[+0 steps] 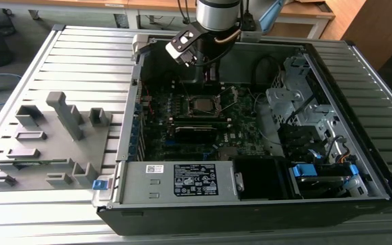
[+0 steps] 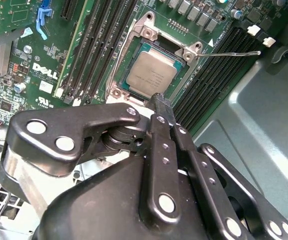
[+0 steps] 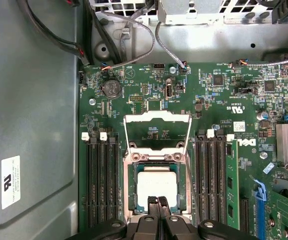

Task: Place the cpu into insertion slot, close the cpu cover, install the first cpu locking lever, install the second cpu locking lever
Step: 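Close the cpu cover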

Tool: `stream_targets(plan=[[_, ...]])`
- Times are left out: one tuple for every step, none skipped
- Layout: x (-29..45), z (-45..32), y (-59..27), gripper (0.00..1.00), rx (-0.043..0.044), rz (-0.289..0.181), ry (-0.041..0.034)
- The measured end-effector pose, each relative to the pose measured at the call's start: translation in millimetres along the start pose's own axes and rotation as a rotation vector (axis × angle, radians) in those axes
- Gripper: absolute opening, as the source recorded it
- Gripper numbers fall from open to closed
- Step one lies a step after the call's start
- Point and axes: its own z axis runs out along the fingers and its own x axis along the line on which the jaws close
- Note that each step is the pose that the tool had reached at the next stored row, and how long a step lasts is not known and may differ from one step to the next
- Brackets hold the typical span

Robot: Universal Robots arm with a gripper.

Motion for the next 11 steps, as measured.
stream_targets(plan=[[0.0,0.0,0.0,0.1,0.0,0.0,0.0],[0.0,0.0,0.0,0.1,0.0,0.0,0.0001],[0.0,-0.2,0.0,0.1,0.0,0.0,-0.0001],[0.0,-0.6,0.0,0.1,0.0002,0.0,-0.0003],[0.0,-0.9,0.0,0.1,0.0002,0.0,-0.0004],[0.0,-1.2,0.0,0.1,0.0001,0.0,-0.0002],[0.1,-1.7,0.1,0.1,0.0001,0.0,-0.0001],[0.1,-2.2,0.1,0.1,0.0,0.0,-0.0001],[0.1,-2.9,0.1,0.1,0.0,0.0,-0.0001],[0.1,-3.5,0.1,0.1,0.0,0.0,0.0],[0.1,-4.2,0.2,0.1,0.0,0.0,0.0]])
